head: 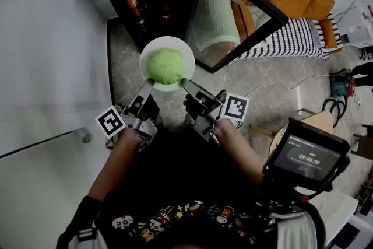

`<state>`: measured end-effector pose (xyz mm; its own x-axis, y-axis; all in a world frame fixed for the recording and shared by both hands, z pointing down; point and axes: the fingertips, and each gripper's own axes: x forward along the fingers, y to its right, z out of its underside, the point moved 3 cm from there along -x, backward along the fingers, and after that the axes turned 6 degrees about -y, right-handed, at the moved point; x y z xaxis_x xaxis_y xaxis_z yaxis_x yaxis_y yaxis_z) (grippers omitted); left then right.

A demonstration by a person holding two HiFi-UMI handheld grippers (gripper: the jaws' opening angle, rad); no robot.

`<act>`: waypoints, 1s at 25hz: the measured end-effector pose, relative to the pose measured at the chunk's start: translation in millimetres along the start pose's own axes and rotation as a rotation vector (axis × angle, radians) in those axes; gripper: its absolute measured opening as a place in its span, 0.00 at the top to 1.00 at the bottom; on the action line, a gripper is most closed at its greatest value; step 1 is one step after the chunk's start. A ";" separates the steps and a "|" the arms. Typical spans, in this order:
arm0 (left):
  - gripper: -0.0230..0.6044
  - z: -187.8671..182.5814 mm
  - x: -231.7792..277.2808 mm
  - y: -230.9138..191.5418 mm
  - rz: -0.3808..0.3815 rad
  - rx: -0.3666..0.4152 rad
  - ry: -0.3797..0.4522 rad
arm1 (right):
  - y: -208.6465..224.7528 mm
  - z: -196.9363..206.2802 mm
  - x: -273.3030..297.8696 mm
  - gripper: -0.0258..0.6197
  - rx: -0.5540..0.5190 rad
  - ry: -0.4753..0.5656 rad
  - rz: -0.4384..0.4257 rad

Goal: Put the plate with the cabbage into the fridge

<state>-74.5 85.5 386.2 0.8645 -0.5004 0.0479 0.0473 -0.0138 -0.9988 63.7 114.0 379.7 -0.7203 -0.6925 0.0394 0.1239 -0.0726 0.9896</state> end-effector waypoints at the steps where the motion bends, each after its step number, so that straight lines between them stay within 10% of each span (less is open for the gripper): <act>1: 0.95 -0.8 -0.9 0.8 0.001 -0.001 0.005 | -0.5 0.3 1.4 0.94 -0.001 -0.003 -0.003; 25: 0.95 43.9 38.6 -11.7 -0.027 -0.014 0.107 | 23.3 -32.8 -43.5 0.94 0.021 -0.097 -0.007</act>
<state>-19.7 104.3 400.3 0.8043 -0.5896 0.0735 0.0616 -0.0403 -0.9973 120.4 118.9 396.5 -0.7841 -0.6191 0.0444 0.1047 -0.0614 0.9926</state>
